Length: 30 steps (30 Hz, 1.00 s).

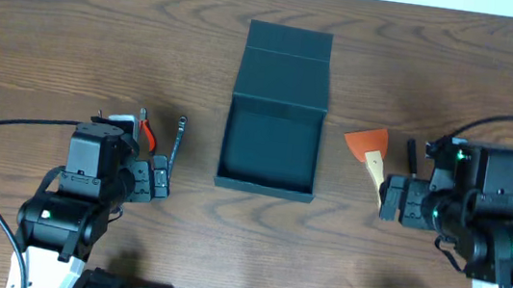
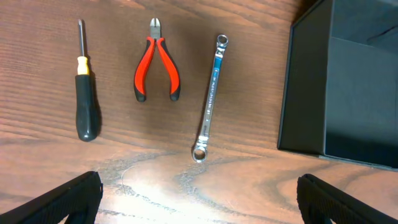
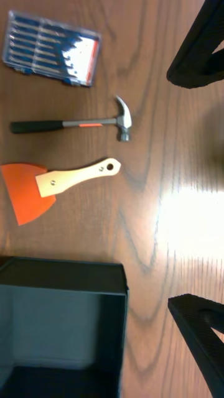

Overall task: Pack container
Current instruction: 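Raise both arms and move the right gripper toward the screwdriver case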

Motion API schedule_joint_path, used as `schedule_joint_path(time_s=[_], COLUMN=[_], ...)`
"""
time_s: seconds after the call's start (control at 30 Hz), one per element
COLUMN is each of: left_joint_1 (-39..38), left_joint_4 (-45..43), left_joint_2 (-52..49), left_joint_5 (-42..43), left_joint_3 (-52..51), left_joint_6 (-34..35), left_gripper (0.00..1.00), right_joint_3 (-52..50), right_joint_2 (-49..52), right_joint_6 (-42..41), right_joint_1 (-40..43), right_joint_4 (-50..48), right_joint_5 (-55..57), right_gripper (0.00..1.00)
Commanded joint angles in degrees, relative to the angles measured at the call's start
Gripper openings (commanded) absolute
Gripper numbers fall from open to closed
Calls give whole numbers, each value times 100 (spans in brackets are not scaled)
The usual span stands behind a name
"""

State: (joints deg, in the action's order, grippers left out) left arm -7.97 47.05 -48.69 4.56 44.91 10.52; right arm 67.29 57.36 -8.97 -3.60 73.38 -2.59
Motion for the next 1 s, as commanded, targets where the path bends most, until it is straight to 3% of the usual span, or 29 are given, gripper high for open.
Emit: schedule_joint_path(time_s=[0.0,0.13,0.43,0.63,0.8,0.97], left_joint_1=[31,31,31,31,31,31], left_joint_4=[127,317,387,391,391,387], left_joint_2=[20,20,20,20,20,20], left_joint_5=[61,61,52,35,35,37], left_joint_3=[125,125,125,125,125,125], left_joint_6=[33,33,33,33,33,35], left_gripper=[98,99,99,99,99,99], right_joint_3=[188,428,1912,2704,2728,2721], right_joint_2=[186,651,2520,3746,4465,4948], right_joint_6=[-656,-699,94,852,1777,2044], right_joint_1=[164,767,2039,2507,2815,3080], right_joint_4=[63,291,931,732,249,-140], right_joint_5=[197,302,584,581,579,573], right_gripper=[99,99,99,99,99,99])
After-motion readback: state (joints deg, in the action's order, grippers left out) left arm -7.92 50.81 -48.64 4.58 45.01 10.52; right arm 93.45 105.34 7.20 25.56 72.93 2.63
